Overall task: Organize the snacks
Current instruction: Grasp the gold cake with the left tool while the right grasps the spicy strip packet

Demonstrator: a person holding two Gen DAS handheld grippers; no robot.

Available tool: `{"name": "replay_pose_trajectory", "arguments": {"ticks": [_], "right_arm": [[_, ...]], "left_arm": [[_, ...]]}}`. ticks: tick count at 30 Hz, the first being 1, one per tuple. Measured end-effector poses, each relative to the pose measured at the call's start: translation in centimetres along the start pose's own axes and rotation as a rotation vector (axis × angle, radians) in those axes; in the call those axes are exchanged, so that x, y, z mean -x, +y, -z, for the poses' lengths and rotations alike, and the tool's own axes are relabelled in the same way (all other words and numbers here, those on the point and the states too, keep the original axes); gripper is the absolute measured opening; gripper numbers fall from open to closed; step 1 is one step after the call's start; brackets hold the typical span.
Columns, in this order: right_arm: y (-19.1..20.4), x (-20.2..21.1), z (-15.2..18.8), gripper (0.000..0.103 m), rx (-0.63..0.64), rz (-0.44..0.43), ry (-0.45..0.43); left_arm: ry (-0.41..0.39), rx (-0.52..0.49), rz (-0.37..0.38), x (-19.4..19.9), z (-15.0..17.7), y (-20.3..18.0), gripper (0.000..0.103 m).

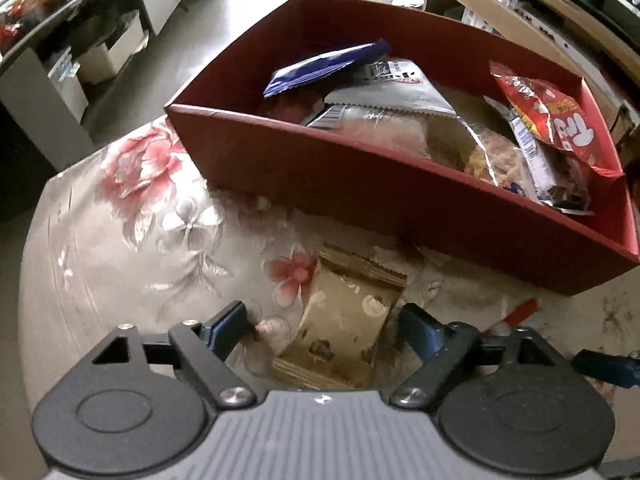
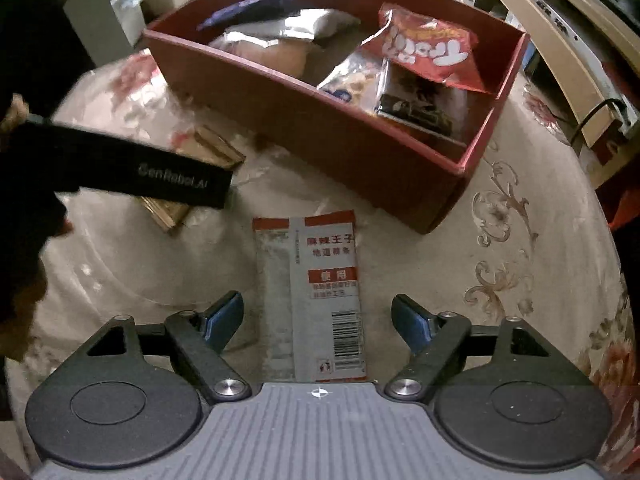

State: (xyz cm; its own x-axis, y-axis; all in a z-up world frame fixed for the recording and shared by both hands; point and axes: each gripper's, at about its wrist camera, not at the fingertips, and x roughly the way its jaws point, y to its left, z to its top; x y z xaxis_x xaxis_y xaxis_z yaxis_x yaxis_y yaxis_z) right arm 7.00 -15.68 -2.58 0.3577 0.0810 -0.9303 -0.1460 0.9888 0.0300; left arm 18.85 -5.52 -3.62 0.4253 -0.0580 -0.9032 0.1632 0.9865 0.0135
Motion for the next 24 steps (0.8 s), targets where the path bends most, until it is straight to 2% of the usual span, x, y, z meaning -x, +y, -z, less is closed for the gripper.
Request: {"name": "replay_pose_trajectory", "arguments": {"ticks": [3,5,8,10,16,19,22,24], "right_arm": [[0.3,-0.2,0.0,0.076,0.025,0.044,-0.008],[0.1,0.1,0.1,0.063,0.017,0.042,-0.014],[-0.6,0.7,0.5,0.058,-0.015,0.022,-0.004],[-0.7,1.4,0.9,0.057,-0.020,0.020,-0.001],[0.6,3.3,3.1,0.057,-0.024,0.025,-0.012],[1.2,4.0,3.8,0.057,-0.033,0.012,-0.022],[1.6,4.1,4.0,0.057,-0.029,0.014,-0.020],[1.7,3.7,4.0,0.057,-0.028,0.017,-0.011]], "left_arm": [[-0.002,0.004,0.008,0.1,0.1,0.1,0.084],[-0.005,-0.011,0.019,0.5,0.4,0.0,0.076],[0.003,-0.035,0.031,1.3,1.3,0.0,0.059],[0.020,-0.043,0.047,1.9,2.2,0.2,0.055],[0.041,0.002,0.108,4.0,4.4,2.2,0.053],[0.036,-0.013,0.150,5.2,4.8,2.6,0.054],[0.028,-0.007,0.146,5.7,5.1,2.6,0.059],[0.031,-0.001,0.123,5.1,4.8,2.4,0.067]]}}
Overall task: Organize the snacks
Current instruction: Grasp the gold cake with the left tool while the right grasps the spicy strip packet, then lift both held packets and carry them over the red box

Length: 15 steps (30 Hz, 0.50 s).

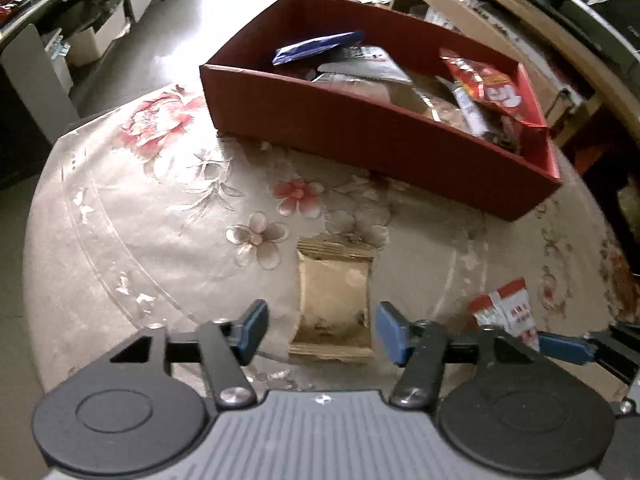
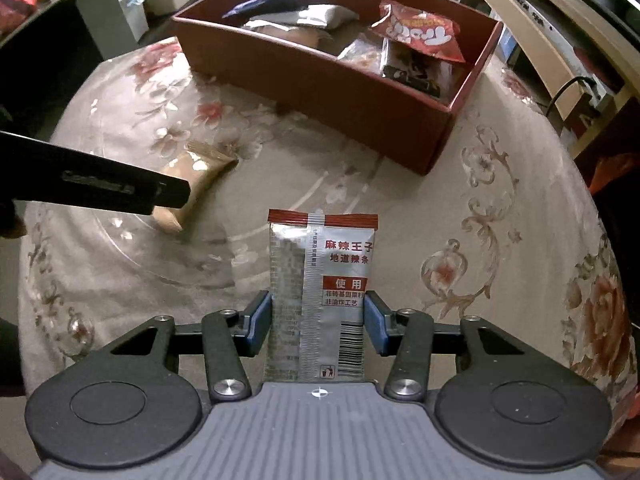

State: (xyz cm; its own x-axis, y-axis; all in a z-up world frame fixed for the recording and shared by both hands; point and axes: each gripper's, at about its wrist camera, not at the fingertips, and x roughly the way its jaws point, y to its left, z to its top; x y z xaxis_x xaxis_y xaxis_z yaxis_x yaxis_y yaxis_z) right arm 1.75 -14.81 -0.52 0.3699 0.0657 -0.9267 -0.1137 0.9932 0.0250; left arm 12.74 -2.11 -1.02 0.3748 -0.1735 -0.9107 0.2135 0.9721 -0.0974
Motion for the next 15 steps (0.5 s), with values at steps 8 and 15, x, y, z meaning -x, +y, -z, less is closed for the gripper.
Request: {"name": "replay_pose_trajectory", "arguments": {"ticks": [8,15], "right_arm": [[-0.6,-0.7,-0.4,0.078,-0.020,0.017,-0.005],[-0.3,-2.0,0.1,0.078,0.004,0.040,0.029]], "left_arm": [[0.021,0.039,-0.017,-2.5,-0.9,-1.2,0.073],[-0.003,-0.013,-0.090,-2.7,0.0,-2.4,0.068]]}}
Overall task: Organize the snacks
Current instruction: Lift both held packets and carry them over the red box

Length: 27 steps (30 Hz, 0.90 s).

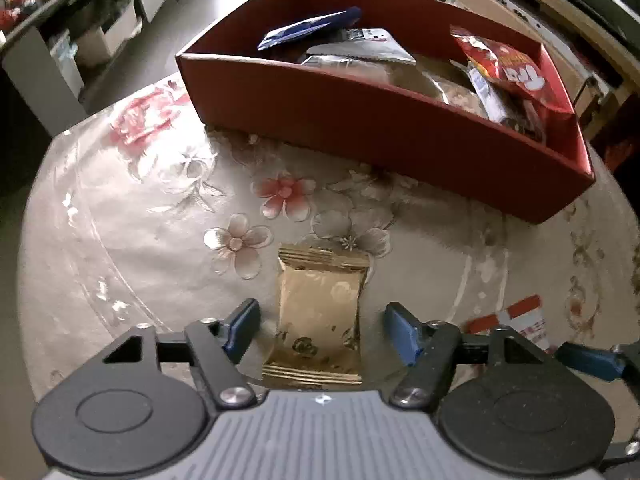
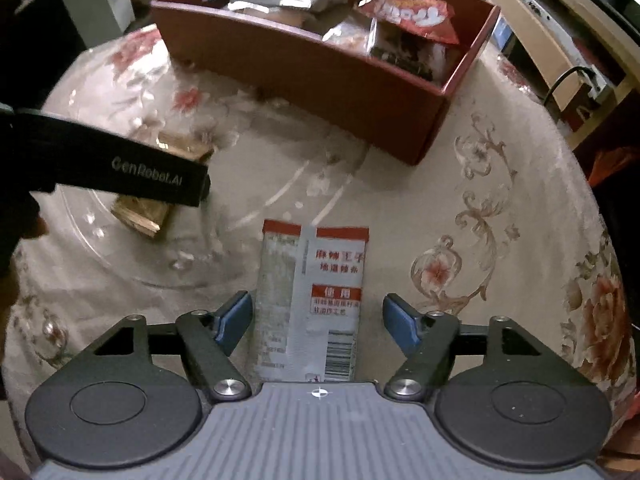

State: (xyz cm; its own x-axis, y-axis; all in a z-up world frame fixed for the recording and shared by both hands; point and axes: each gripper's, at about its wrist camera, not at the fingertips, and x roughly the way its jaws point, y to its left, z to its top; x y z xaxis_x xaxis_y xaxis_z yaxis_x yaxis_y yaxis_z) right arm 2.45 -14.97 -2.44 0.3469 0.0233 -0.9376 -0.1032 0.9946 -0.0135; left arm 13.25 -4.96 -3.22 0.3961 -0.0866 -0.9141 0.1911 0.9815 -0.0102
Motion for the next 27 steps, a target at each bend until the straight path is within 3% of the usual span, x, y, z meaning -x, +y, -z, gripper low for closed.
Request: {"name": "replay_pose_trajectory", "arguments": {"ticks": [1,3,6,14,19,24,27], "right_arm": [[0.1,0.1,0.0,0.077,0.006,0.004,-0.003],[0.2,0.3,-0.1,0.064,-0.002,-0.006,-0.007],[0.3,0.7,0.1,0.059,0.003,0.003,-0.010],[0.7,2.5,0.9,0.056,0.001,0.027,-0.049],[1.5,2.8,1.6,0.056,0.014,0.008,-0.036],[1.6,2.2,1.7,0.058,0.012,0.016,-0.017],[1.7,1.9,1.7,0.064,0.015,0.022,-0.015]], "left_arm": [[-0.002,-0.007,0.001,0.2,0.1,0.0,0.065],[-0.004,-0.020,0.003,0.4,0.4,0.0,0.053],[-0.001,-0.028,0.014,0.9,0.8,0.3,0.045],[0.026,-0.003,0.066,2.3,2.4,1.4,0.043],[0.028,-0.002,0.064,3.0,3.0,1.6,0.045],[0.026,0.030,0.036,2.2,2.3,1.3,0.067],[0.030,0.018,0.002,1.5,2.2,1.1,0.069]]}}
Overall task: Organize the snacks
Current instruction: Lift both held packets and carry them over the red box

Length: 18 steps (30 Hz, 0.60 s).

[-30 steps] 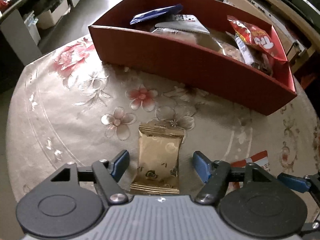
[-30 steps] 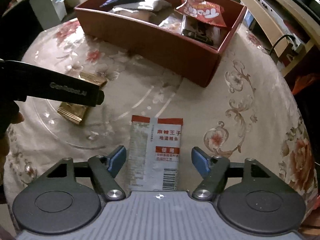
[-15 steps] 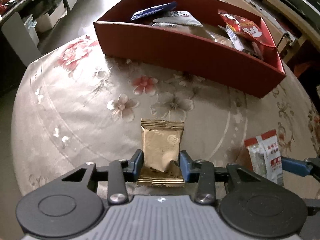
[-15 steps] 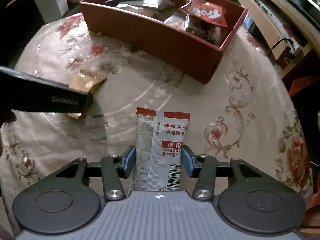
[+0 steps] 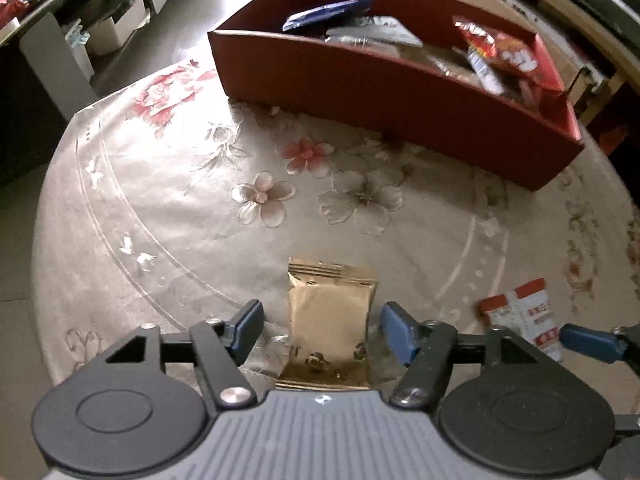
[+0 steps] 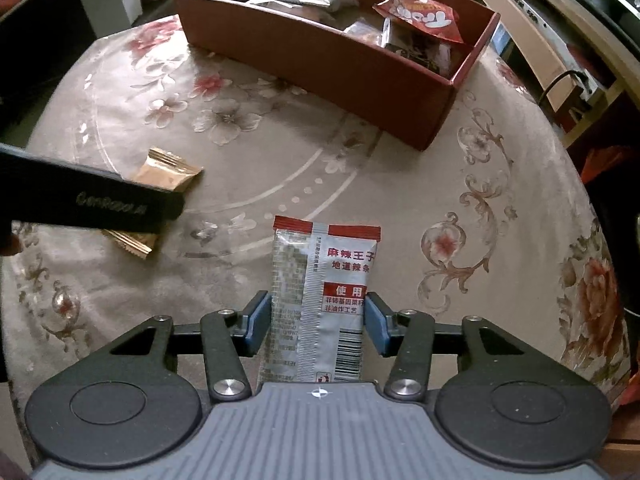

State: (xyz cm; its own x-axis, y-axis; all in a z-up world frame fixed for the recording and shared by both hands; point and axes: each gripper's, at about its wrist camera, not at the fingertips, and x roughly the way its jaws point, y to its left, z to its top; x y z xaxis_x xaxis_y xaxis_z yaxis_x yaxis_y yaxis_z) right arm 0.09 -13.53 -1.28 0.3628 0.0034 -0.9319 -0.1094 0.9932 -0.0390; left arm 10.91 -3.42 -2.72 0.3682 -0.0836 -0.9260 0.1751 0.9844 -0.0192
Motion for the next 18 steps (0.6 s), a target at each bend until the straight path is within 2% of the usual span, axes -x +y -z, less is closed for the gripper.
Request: {"name": "replay_pose_trajectory", "arguments": {"ticks": [5,8,12,18], "right_arm": [[-0.1,-0.8,-0.1,0.068,0.002,0.011,0.004],[-0.4,-0.7,-0.1,0.061,-0.015,-0.001,0.005],[0.1,0.1,0.0,0.056,0.005,0.007,-0.012],[-0.1,1.9,-0.7,0.054,-0.005,0.039,-0.080]], "left_arm": [[-0.024,-0.014,-0.021,0.1,0.5,-0.1,0.066],[-0.027,-0.043,-0.009,0.7,0.9,-0.3,0.045],[-0.032,-0.061,0.000,1.4,1.4,-0.6,0.043],[-0.101,-0.088,-0.008,3.0,1.2,-1.0,0.043]]}}
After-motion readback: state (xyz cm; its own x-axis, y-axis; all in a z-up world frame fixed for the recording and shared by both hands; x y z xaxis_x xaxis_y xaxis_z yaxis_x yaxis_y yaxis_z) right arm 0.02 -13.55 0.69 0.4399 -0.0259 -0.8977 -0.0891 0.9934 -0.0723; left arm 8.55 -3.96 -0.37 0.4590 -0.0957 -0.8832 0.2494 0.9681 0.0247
